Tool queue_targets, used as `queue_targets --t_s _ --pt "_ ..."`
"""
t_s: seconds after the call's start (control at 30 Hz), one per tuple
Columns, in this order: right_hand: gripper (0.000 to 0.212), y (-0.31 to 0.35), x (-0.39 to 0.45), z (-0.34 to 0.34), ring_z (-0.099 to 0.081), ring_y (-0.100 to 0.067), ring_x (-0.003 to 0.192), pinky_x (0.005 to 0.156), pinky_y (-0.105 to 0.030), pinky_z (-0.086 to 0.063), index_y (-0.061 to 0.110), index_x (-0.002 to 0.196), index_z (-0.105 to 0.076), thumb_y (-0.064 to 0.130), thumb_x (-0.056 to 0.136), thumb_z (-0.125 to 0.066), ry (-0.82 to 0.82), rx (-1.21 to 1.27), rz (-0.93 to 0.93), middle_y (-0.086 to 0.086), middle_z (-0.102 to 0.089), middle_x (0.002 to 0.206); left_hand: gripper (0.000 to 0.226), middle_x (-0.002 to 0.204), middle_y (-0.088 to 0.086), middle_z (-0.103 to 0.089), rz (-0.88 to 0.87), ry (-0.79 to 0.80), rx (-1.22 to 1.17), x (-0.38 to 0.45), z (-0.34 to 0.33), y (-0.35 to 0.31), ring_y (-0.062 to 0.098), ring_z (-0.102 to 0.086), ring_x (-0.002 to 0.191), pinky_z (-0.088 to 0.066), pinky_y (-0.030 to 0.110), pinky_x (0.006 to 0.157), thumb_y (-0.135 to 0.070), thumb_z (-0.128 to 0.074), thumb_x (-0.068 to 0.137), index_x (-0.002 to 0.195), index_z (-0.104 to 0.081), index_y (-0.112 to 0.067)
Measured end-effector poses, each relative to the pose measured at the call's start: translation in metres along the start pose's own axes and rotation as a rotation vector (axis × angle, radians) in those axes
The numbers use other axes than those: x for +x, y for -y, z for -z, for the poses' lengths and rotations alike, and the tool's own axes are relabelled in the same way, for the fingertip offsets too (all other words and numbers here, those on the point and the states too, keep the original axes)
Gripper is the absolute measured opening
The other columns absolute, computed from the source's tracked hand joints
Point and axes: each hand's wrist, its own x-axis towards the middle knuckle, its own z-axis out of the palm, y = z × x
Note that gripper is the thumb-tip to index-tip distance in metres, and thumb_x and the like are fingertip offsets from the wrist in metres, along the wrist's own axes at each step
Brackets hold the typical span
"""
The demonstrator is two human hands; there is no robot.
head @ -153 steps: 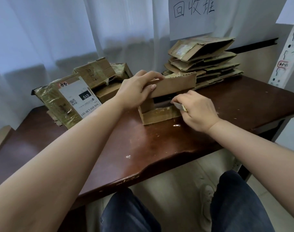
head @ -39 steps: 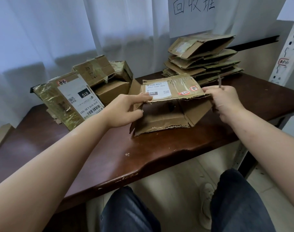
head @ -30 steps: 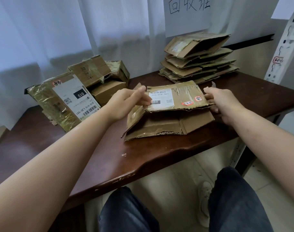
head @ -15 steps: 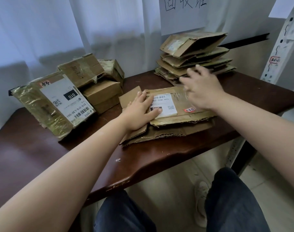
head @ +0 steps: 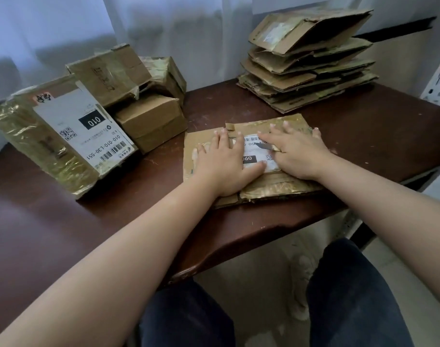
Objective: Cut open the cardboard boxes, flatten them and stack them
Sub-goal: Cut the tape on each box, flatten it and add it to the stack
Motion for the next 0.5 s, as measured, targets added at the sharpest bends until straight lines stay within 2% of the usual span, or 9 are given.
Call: queue_targets --t_s 0.13,0.27,0.4,0.5 --pt "0.049 0.001 -0.002 0.001 0.000 -0.018 0.148 0.112 -0.063 0.001 0.042 0.149 -0.021 0.033 0.102 -0.031 0.023 0.034 -0.005 0.008 -0.008 0.161 0.090 0.161 0.017 0.003 -0.007 0.008 -0.026 -0.003 0.002 -0.001 0.031 0.006 0.149 -0.005 0.059 0.116 -0.073 -0.027 0.087 0.155 -0.003 -0.019" --pt "0.047 0.002 -0.002 0.025 0.000 -0.019 0.148 0.114 -0.058 0.002 0.042 0.148 -0.026 0.027 0.104 -0.029 0.003 0.259 -0.017 0.008 -0.012 0.160 0.094 0.161 0.015 0.009 -0.017 0.043 -0.133 -0.006 0.024 0.005 0.027 0.011 0.148 -0.002 0.058 0.116 -0.075 -0.033 0.086 0.155 -0.003 -0.018" --pt "0.049 0.003 0.009 0.050 0.003 -0.020 0.148 0.116 -0.056 0.004 0.030 0.152 -0.019 0.022 0.104 -0.027 -0.088 0.186 0.009 0.005 -0.011 0.161 0.095 0.161 0.014 0.008 -0.019 0.013 -0.155 -0.005 0.054 0.004 0.027 0.014 0.148 -0.001 0.059 0.116 -0.075 -0.033 0.086 0.155 -0.004 -0.016" --pt "0.049 0.002 0.014 0.048 -0.001 -0.020 0.148 0.116 -0.056 0.004 0.030 0.151 -0.021 0.024 0.104 -0.028 -0.065 0.119 0.005 0.005 -0.013 0.160 0.098 0.161 0.014 0.010 -0.013 0.041 -0.124 0.001 0.051 -0.002 0.027 0.016 0.147 0.001 0.061 0.114 -0.077 -0.033 0.084 0.155 -0.002 -0.017"
